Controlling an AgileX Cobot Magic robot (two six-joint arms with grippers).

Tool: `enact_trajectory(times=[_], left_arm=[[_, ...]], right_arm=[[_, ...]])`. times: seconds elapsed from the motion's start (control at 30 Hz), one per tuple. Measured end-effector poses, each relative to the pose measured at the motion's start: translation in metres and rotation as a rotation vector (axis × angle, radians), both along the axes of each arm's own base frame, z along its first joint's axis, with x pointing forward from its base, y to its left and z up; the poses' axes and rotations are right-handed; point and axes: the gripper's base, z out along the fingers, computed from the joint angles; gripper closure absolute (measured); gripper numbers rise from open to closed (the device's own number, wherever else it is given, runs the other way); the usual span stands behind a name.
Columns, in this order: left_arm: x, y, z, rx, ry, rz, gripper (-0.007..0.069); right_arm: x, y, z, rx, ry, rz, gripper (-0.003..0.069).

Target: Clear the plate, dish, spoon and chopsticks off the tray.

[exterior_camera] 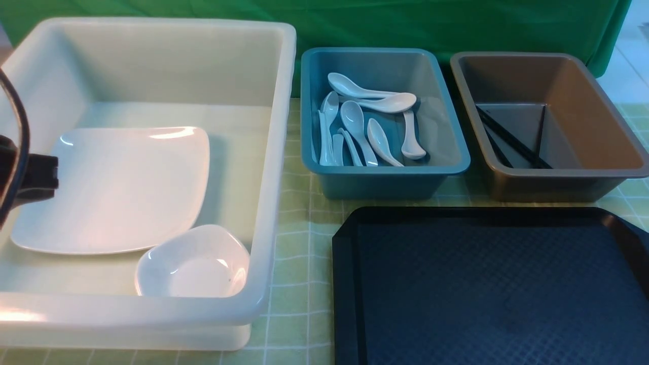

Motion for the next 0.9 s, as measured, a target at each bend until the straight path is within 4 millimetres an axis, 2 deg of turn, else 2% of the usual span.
enact_trajectory(times=[0.1,0.2,0.43,0.6,0.73,0.9], left_arm=[[0.000,0.000,0.000,0.000,-0.002,0.000,0.0633],[0.000,0.000,0.000,0.000,-0.002,0.000,0.0633],[0.000,0.000,0.000,0.000,-0.002,0.000,0.0633],[0.000,0.000,0.000,0.005,-0.002,0.000,0.0633],[0.000,0.001,0.000,0.019,-0.003,0.000,0.0633],[-0.002,0.001,-0.001,0.032,0.010,-0.011,0.0633]], right_arm=[[0.000,0.000,-0.002,0.000,0.000,0.002,0.0578],[-0.001,0.000,-0.016,-0.008,0.015,0.003,0.0568],[-0.009,-0.013,-0.079,-0.037,0.084,-0.119,0.0552],[-0.012,-0.023,-0.106,-0.033,0.096,-0.268,0.0543],[-0.013,-0.029,-0.113,-0.033,0.115,-0.371,0.0536],[-0.013,-0.031,-0.114,-0.034,0.130,-0.408,0.0530]])
